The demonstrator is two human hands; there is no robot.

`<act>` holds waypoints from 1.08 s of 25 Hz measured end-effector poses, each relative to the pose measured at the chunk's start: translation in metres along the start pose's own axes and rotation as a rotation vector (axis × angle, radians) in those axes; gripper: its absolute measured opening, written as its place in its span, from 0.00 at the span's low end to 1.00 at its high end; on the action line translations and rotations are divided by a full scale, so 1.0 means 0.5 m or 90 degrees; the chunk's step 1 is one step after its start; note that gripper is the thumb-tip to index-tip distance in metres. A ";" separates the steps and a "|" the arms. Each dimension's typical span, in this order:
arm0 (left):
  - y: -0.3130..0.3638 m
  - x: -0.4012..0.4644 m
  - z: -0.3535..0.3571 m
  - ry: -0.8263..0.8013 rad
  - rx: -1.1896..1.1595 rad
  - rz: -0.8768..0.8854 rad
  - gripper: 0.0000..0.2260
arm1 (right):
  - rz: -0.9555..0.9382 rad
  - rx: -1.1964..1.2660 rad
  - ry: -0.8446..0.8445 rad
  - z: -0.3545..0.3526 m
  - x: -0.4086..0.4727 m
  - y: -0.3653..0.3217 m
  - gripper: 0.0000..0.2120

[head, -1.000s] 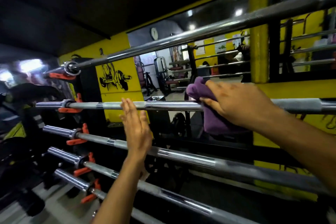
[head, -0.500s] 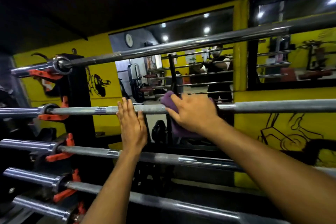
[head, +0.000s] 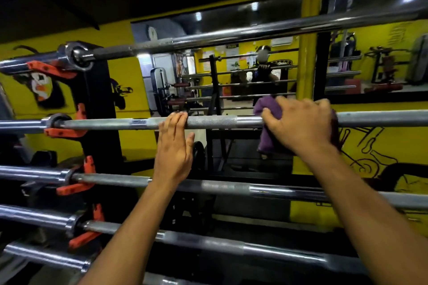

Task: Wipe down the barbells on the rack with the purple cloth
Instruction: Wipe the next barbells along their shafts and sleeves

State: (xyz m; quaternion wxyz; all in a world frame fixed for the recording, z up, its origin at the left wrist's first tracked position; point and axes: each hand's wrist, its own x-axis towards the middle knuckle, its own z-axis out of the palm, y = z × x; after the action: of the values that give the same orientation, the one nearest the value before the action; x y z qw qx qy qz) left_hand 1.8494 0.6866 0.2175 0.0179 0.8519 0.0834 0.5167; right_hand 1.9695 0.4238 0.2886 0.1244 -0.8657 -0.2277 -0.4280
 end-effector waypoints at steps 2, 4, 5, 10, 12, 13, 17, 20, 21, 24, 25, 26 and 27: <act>0.003 0.015 0.000 0.028 -0.016 -0.001 0.19 | -0.046 0.025 -0.005 0.030 -0.008 -0.092 0.28; 0.002 0.027 0.004 0.062 -0.017 -0.005 0.17 | -0.090 0.038 -0.012 0.039 -0.008 -0.142 0.28; -0.002 0.027 0.009 0.077 -0.016 -0.005 0.17 | -0.112 0.040 -0.010 0.036 -0.006 -0.140 0.27; -0.021 0.017 0.045 0.129 -0.054 0.063 0.17 | -0.030 0.103 0.095 0.036 -0.052 -0.037 0.23; -0.022 0.022 0.057 0.162 -0.048 0.046 0.16 | 0.005 0.145 0.133 0.044 -0.061 -0.070 0.21; -0.019 0.027 0.063 0.174 -0.053 0.035 0.16 | 0.000 0.178 0.147 0.051 -0.067 -0.092 0.21; -0.016 0.023 0.073 0.201 -0.094 0.053 0.17 | -0.185 0.376 0.166 0.080 -0.137 -0.131 0.21; -0.023 0.015 0.058 0.165 -0.125 0.082 0.19 | -0.155 0.486 0.124 0.073 -0.196 -0.128 0.20; -0.019 0.010 0.052 0.143 -0.154 0.085 0.20 | -0.081 0.537 0.121 0.066 -0.210 -0.132 0.19; 0.023 -0.032 0.042 0.042 -0.327 0.173 0.23 | 0.106 0.628 0.156 0.035 -0.230 -0.145 0.12; 0.045 -0.050 0.042 -0.024 -0.429 0.209 0.24 | 0.137 0.642 0.159 0.023 -0.234 -0.150 0.12; 0.064 -0.064 0.043 -0.105 -0.547 0.219 0.25 | 0.166 0.684 0.154 0.009 -0.236 -0.156 0.12; 0.084 -0.070 0.039 -0.206 -0.680 0.190 0.27 | 0.204 0.749 0.154 -0.007 -0.240 -0.163 0.12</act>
State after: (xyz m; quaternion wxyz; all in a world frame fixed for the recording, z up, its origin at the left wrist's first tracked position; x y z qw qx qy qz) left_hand 1.8560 0.6408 0.1825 0.3850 0.7953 -0.3139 0.3475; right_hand 1.8627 0.4585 0.1968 0.6683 -0.6211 -0.2767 -0.3018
